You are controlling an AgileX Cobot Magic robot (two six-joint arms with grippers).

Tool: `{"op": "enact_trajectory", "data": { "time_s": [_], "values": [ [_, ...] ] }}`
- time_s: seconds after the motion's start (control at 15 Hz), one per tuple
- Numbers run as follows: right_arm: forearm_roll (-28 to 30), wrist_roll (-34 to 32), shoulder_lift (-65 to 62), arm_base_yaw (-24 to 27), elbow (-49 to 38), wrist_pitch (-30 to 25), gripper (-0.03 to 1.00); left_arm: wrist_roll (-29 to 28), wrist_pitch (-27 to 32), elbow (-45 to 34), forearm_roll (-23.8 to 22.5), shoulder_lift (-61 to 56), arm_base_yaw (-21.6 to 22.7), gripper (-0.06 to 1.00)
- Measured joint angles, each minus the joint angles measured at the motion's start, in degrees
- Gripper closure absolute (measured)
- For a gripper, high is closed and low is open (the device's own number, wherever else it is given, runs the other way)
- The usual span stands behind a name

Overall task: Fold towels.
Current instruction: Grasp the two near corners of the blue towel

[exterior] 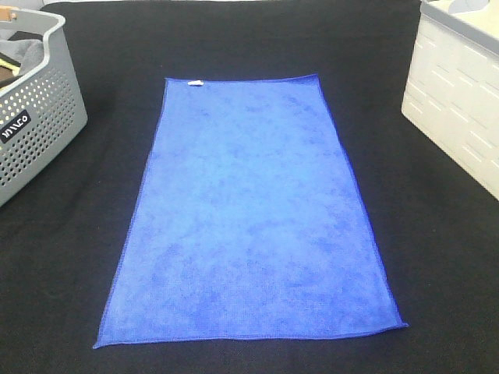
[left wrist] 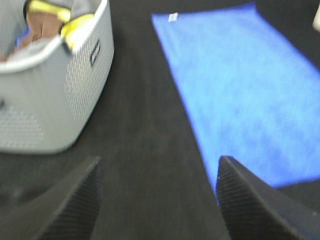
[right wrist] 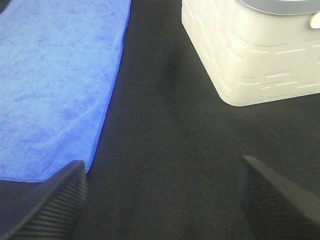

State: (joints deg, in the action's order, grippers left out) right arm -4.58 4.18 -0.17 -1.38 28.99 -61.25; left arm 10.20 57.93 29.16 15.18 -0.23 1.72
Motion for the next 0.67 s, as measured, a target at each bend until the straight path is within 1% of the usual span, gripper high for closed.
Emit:
{"op": "enact_trajectory", "data": {
  "time_s": [0.07, 0.2, 0.33, 0.4, 0.47, 0.53, 0.6, 0.67],
  "values": [
    [0.1, -0.2, 0.1, 0.0, 0.0, 0.1, 0.19, -0.1, -3.4, 0.1, 1.3, 0.0, 0.0, 0.31],
    [0.1, -1.8, 2.3, 0.0, 0.9, 2.9, 0.20, -0.6, -10.8, 0.1, 3.1, 0.9, 0.0, 0.31],
    [0.1, -4.9, 8.0, 0.0, 1.1, 7.2, 0.20, -1.9, -16.9, 0.1, 4.5, 6.1, 0.0, 0.31],
    [0.1, -6.4, 11.6, 0.0, 1.1, 9.2, 0.20, -2.9, -19.2, 0.1, 6.6, 10.3, 0.0, 0.31],
    [0.1, -8.0, 15.6, 0.0, 1.1, 11.0, 0.20, -3.3, -20.3, 0.1, 9.7, 14.6, 0.0, 0.32],
    [-1.4, -9.3, 22.7, 0.0, 1.1, 13.2, 0.20, -3.4, -20.3, 0.1, 14.8, 22.2, 0.0, 0.32],
    [-2.9, -9.5, 27.1, 0.0, 1.1, 13.6, 0.20, -3.4, -20.1, 0.1, 17.9, 28.0, 0.0, 0.32],
    [-3.6, -9.6, 29.0, 0.0, 1.1, 13.6, 0.20, -3.4, -20.1, 0.1, 19.0, 30.9, 0.0, 0.32]
  ]
}}
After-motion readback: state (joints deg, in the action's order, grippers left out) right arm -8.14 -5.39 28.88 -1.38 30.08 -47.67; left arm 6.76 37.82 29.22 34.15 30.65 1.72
